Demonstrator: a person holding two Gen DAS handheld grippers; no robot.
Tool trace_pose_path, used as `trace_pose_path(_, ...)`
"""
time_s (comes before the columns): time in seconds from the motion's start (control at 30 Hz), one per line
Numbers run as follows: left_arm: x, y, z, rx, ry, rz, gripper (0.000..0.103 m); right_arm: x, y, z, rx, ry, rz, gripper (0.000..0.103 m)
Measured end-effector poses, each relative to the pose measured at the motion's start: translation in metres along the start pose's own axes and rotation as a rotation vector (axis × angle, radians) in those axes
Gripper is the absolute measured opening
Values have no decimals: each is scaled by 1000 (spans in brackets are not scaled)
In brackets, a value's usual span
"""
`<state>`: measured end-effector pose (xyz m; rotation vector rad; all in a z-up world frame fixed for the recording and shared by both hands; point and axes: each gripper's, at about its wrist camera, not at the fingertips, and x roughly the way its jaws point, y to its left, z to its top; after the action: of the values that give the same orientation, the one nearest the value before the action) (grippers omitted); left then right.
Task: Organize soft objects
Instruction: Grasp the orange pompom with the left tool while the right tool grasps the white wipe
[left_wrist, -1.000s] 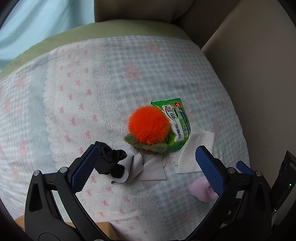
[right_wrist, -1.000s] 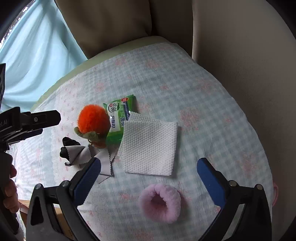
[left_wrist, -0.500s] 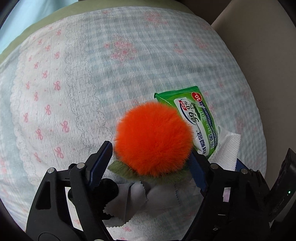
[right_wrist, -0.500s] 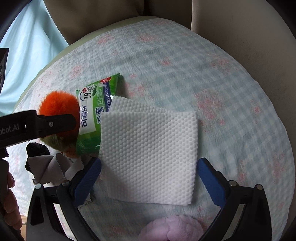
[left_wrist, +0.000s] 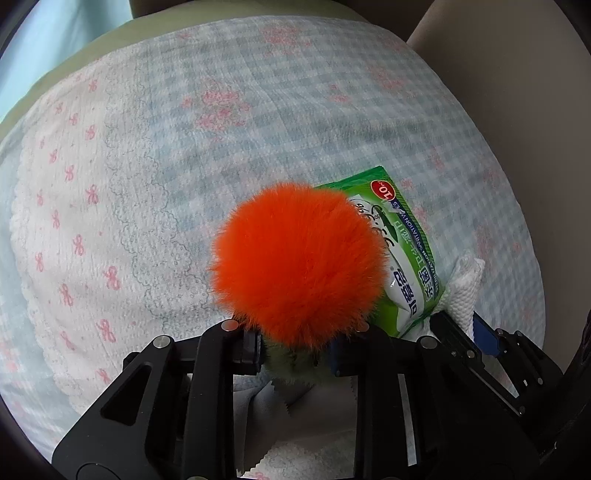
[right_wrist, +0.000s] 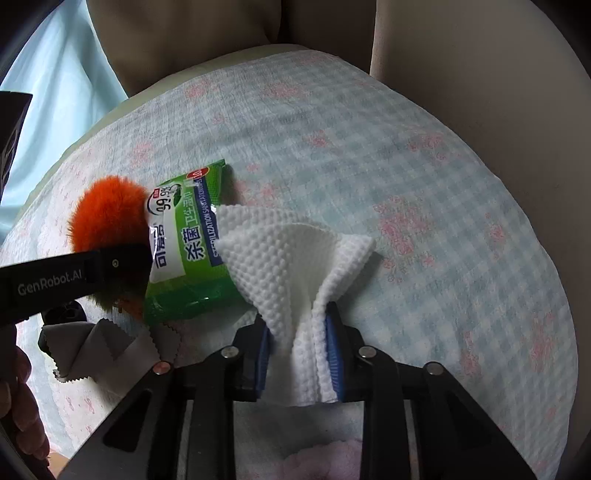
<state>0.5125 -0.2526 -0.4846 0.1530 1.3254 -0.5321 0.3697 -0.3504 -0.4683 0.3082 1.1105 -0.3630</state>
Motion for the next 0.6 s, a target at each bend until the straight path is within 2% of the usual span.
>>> trace_pose_path(0.37,-30,-1,-5,-6,-53,-11,20,-15,-12,1,36,-24,27,18)
trace_pose_path(0.6,-63,-6,-13,-3,-89,-8,20,-39,-20,0,38,-54,37,18)
